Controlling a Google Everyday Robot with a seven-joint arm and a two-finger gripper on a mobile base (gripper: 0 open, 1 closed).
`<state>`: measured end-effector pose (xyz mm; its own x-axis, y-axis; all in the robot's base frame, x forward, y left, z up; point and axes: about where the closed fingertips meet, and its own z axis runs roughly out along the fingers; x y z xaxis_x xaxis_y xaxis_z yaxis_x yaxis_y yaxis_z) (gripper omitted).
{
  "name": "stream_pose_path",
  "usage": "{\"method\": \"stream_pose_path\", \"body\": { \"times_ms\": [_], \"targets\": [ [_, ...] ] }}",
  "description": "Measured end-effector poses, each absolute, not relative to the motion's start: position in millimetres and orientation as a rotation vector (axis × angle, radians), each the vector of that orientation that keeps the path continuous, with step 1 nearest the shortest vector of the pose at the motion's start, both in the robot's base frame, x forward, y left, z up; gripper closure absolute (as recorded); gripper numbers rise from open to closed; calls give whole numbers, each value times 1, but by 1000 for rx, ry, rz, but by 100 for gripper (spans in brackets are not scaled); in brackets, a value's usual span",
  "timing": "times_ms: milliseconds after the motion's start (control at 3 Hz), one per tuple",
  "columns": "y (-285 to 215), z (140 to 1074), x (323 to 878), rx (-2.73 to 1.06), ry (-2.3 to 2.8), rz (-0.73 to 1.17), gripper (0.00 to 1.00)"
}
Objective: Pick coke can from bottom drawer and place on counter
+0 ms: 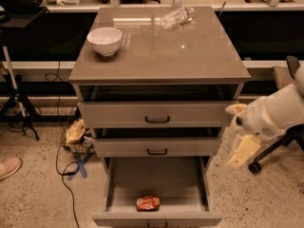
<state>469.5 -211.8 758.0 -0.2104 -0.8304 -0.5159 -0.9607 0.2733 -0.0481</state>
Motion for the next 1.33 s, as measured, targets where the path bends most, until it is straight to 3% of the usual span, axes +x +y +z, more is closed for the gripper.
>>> {"method": "stream_pose_path", "body": {
  "times_ms": [667, 1333],
  "targets": [
    [-209, 731, 475, -1602, 2104, 442, 0],
    [-210, 596, 480, -1555, 2129, 628, 0]
  ]
}}
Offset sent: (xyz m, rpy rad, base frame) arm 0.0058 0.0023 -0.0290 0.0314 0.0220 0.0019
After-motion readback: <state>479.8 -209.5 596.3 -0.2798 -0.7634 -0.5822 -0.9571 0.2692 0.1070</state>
